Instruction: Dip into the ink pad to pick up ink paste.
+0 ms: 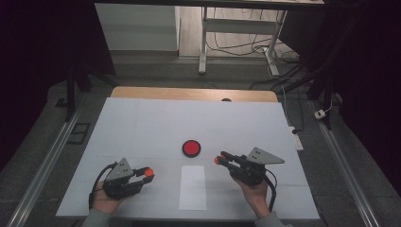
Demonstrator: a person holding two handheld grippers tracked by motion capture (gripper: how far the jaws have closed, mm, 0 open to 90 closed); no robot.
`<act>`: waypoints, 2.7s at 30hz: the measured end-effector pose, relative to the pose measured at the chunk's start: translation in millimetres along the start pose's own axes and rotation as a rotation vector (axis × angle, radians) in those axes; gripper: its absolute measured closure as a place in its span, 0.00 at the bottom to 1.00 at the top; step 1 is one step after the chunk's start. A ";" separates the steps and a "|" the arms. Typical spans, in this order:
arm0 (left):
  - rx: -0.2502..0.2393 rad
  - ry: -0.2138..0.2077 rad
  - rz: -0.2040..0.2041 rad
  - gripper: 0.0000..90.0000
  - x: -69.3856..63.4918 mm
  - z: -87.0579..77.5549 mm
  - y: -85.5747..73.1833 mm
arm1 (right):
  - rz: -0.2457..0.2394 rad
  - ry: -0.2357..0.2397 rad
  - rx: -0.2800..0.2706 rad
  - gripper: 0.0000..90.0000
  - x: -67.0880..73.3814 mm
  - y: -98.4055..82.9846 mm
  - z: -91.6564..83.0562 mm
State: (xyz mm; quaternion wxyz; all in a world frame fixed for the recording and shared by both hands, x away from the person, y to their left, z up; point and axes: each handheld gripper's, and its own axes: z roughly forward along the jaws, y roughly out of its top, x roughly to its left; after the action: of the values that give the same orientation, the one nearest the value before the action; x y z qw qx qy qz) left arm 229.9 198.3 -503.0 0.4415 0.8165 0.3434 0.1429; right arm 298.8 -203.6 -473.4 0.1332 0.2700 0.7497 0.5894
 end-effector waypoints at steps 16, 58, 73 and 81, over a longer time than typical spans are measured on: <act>0.004 -0.010 -0.004 0.72 0.7 2.1 0.7 | -0.016 -0.013 0.031 0.81 -6.8 16.4 22.8; 0.013 -0.021 -0.010 0.72 2.7 4.3 0.1 | 0.021 -0.018 0.087 0.81 -17.1 28.5 76.4; 0.017 -0.027 -0.007 0.72 2.8 4.5 -0.2 | 0.011 -0.032 0.147 0.81 -18.5 25.6 102.6; 0.021 -0.030 -0.005 0.72 1.7 5.7 -0.2 | 0.004 -0.049 0.180 0.81 -20.5 20.6 116.2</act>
State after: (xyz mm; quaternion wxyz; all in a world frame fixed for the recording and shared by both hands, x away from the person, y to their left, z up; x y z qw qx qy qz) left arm 234.1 196.0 -506.5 0.4385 0.8223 0.3402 0.1261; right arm 380.8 -117.5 -487.6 0.1254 0.2967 0.7957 0.5130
